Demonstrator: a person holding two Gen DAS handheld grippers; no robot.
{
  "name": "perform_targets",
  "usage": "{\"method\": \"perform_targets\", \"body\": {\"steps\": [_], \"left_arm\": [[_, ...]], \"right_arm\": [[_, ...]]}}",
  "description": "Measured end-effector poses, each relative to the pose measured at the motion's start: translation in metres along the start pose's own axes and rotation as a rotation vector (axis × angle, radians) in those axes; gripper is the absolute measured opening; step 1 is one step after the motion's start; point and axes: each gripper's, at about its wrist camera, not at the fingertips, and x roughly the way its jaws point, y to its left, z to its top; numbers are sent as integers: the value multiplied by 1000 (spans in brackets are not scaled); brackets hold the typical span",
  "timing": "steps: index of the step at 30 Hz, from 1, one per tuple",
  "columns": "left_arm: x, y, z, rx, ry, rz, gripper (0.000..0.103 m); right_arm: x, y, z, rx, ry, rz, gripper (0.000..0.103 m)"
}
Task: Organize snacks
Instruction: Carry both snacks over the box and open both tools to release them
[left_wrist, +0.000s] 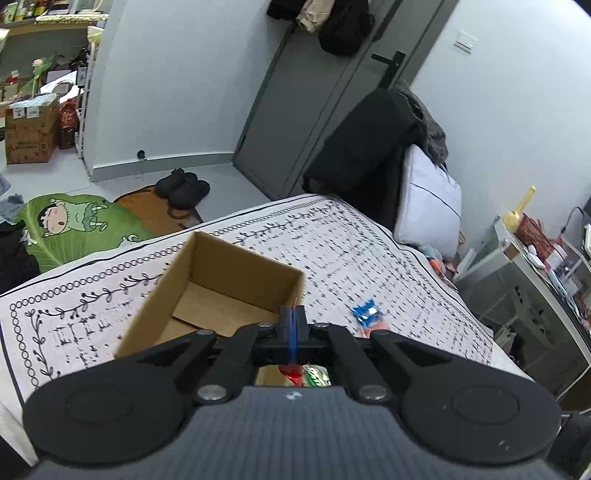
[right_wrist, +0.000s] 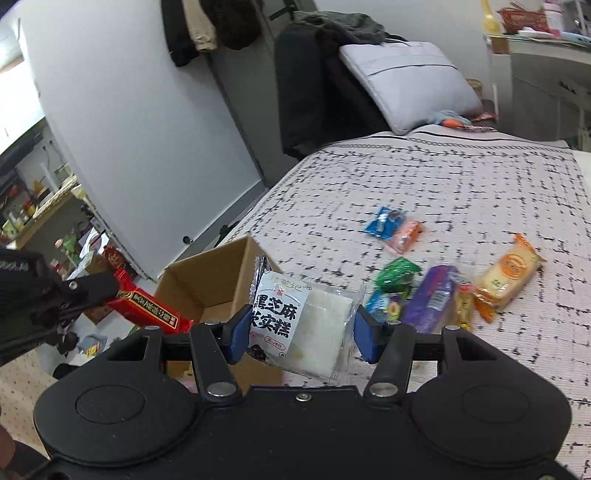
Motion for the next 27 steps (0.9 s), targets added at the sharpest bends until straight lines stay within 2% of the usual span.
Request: {"method": "perform_targets", "body": {"steps": [9, 27], "left_arm": [[18, 32, 15, -36, 24, 17, 0], [59, 65, 28, -81, 105, 35, 0]], "right_arm": [[16, 27, -4, -47, 9, 3, 55], [47, 54, -6, -89, 20, 25, 55]]}}
